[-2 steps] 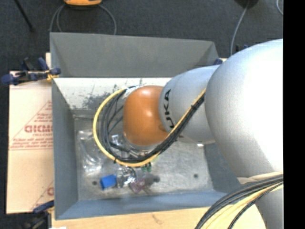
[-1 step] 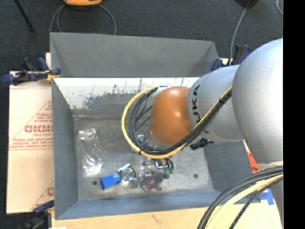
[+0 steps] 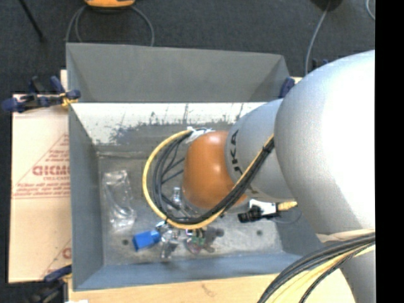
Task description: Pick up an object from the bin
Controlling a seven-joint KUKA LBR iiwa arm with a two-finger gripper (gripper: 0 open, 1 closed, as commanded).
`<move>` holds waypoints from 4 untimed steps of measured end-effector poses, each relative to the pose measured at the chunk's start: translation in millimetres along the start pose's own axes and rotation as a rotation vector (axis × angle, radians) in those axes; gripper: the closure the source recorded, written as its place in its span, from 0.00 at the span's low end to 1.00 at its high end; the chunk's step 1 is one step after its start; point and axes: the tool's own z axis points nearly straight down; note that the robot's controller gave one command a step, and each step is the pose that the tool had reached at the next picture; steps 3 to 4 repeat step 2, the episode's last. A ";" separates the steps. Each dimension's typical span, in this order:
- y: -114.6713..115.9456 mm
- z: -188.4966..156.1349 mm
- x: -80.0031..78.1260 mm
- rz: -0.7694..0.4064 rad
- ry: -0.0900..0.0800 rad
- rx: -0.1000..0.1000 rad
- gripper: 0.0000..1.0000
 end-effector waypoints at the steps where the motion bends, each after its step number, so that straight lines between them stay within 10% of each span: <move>1: 1.0 -1.7 -1.5 0.000 -0.004 -0.003 1.00; 2: 12.8 -141.0 2.9 -0.015 0.007 -0.001 1.00; 4: 12.8 -141.0 2.9 -0.015 0.007 -0.001 1.00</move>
Offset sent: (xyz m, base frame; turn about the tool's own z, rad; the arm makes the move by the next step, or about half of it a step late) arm 0.0000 0.0000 0.0000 0.0000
